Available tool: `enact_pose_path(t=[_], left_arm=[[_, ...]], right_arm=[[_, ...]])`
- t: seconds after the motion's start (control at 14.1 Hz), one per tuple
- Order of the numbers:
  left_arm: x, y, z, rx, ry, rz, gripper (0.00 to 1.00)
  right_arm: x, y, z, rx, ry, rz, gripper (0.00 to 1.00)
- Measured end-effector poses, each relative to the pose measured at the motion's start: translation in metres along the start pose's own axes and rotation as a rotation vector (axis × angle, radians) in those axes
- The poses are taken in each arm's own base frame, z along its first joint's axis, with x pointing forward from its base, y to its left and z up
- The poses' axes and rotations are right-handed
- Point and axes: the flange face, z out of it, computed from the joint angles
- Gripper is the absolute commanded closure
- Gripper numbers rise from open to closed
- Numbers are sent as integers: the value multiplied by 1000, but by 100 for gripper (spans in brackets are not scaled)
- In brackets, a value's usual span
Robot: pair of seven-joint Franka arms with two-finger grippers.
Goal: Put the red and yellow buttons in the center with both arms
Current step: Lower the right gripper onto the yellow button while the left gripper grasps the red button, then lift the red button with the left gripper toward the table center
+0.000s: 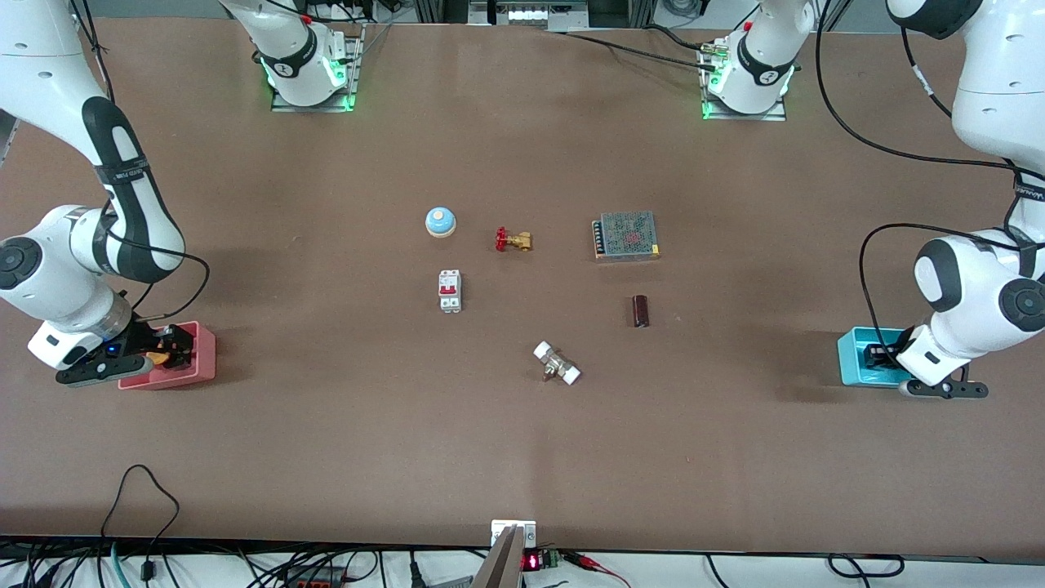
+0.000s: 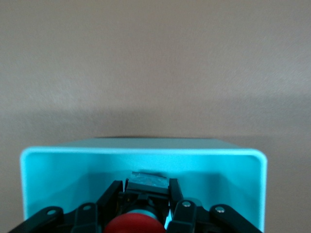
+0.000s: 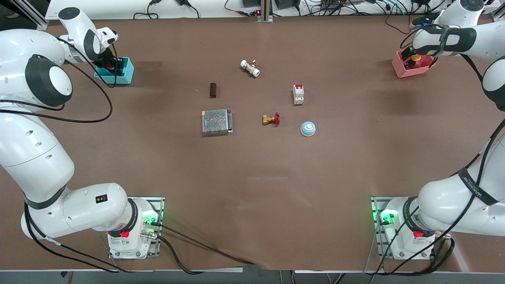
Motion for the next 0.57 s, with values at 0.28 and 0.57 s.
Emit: enact_pose_path(t=[0.28,0.57], left_arm=[[14,6,-65,-4,-12,39,74],[20,61,-148,-42,-84,98,74]], right_arm=[[-3,0,7,6,-10,-17,0],[-5,3,8,7,-11,-23,15]])
